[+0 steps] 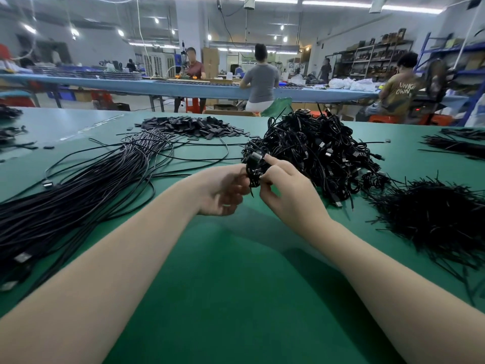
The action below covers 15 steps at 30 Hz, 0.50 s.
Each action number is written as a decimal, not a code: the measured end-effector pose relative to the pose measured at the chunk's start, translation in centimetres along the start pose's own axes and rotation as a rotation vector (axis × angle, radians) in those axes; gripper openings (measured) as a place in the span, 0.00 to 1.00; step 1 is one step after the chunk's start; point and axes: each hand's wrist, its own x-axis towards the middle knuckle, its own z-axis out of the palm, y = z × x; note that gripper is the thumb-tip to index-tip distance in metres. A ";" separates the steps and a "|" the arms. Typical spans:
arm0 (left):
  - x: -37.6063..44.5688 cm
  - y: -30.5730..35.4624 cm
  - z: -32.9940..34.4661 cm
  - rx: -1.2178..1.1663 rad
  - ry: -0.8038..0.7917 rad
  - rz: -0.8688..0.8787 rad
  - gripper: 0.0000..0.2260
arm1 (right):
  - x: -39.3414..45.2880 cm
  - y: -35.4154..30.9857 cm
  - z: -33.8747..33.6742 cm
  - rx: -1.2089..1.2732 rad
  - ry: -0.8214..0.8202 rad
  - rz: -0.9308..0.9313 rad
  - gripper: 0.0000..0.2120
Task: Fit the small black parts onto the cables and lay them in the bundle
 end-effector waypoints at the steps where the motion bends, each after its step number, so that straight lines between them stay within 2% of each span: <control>1: 0.1 -0.1 0.0 0.004 0.097 0.099 0.21 | 0.0 0.0 0.2 0.107 0.007 0.087 0.05; 3: 0.5 -0.3 0.2 0.051 0.249 0.331 0.14 | -0.1 0.3 0.7 0.221 0.026 0.250 0.05; 5: 0.8 -0.5 0.2 0.126 0.257 0.486 0.13 | -0.2 0.6 0.9 0.233 0.030 0.366 0.04; 8: 0.7 -0.8 0.2 0.221 0.223 0.581 0.16 | -0.4 0.9 0.8 0.205 0.016 0.415 0.02; 11: 0.6 -0.8 0.7 0.218 0.192 0.553 0.13 | -0.4 0.8 0.6 0.155 0.032 0.408 0.02; 15: 0.5 -1.0 0.8 0.073 0.072 0.381 0.13 | -0.2 0.5 0.2 0.055 0.056 0.325 0.02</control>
